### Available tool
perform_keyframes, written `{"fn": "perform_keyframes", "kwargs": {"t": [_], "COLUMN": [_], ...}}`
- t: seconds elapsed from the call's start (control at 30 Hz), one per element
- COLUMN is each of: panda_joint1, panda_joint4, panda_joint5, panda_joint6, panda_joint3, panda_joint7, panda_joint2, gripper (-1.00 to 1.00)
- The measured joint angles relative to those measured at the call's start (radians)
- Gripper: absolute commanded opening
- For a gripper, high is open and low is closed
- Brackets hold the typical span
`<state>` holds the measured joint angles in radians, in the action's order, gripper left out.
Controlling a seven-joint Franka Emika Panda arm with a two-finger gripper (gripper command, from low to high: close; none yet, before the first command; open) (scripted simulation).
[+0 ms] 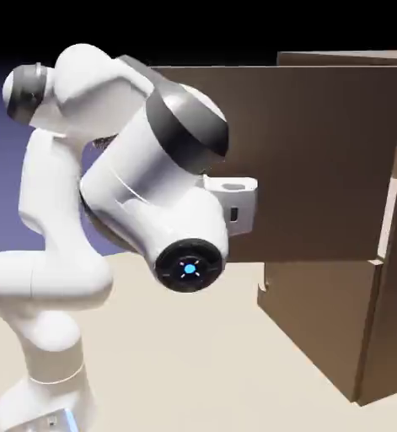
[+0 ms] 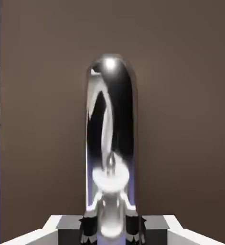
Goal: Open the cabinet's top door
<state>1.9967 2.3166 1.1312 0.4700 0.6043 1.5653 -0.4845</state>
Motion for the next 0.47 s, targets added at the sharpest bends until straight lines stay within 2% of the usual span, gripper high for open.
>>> {"fn": "perform_keyframes", "kwargs": {"t": [0.47], "panda_joint1": [-0.018], "panda_joint4": [-0.411], "panda_joint5": [-0.254], "panda_joint6": [0.057], "panda_joint3": [0.154], "panda_joint7": [-0.031], "panda_joint2": [0.507], "gripper": [-1.0]}}
